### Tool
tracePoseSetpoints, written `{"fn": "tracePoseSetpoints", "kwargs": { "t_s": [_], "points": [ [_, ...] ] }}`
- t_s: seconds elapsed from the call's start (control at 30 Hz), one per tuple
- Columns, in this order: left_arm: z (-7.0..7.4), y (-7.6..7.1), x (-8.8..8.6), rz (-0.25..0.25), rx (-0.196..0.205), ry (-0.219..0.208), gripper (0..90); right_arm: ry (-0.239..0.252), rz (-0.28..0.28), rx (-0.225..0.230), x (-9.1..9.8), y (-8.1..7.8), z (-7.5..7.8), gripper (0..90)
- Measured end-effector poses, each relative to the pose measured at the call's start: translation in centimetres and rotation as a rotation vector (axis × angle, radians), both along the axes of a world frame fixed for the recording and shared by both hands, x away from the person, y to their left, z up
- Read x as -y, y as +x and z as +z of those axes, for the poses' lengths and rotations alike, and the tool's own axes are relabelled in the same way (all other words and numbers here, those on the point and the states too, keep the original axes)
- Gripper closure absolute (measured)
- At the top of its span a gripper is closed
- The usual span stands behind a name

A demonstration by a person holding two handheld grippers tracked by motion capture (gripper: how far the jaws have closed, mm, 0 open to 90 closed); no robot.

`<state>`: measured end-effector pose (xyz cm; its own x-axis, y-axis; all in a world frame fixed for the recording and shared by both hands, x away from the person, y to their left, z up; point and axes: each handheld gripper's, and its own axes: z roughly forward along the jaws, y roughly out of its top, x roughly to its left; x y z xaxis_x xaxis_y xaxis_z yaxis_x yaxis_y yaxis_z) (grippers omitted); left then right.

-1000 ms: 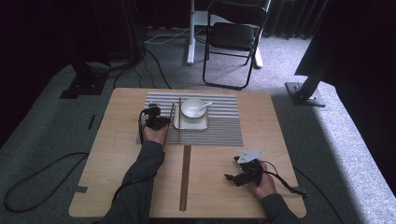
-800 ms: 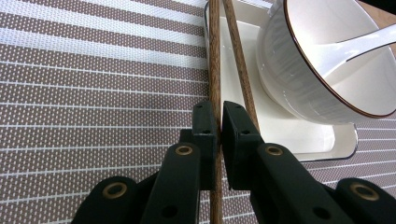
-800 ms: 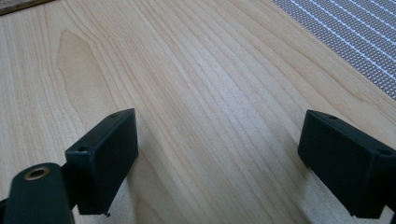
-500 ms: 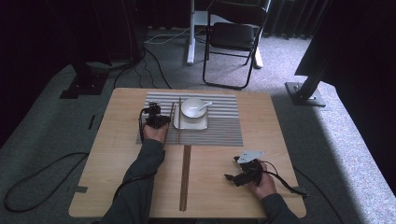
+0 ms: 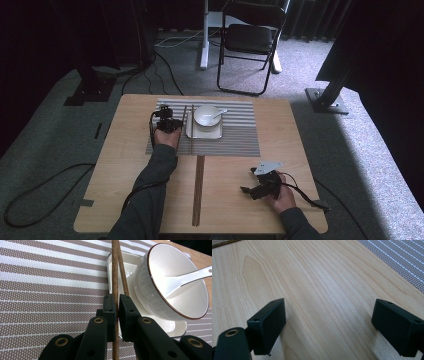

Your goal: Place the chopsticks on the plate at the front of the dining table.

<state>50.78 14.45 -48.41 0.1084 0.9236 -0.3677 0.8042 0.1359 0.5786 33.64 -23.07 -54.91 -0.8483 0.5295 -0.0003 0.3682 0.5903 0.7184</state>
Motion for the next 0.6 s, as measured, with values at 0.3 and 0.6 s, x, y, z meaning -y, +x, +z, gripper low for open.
{"fn": "tracePoseSetpoints", "kwargs": {
  "t_s": [0.3, 0.6],
  "points": [
    [0.0, 0.43, 0.13, 0.009, -0.002, -0.012, 84.4, 0.0, 0.0, 0.0, 0.0, 0.0, 0.0, 11.6],
    [-0.26, 0.83, 0.22, 0.009, -0.01, -0.018, 84.4, 0.0, 0.0, 0.0, 0.0, 0.0, 0.0, 11.6]
  ]
}}
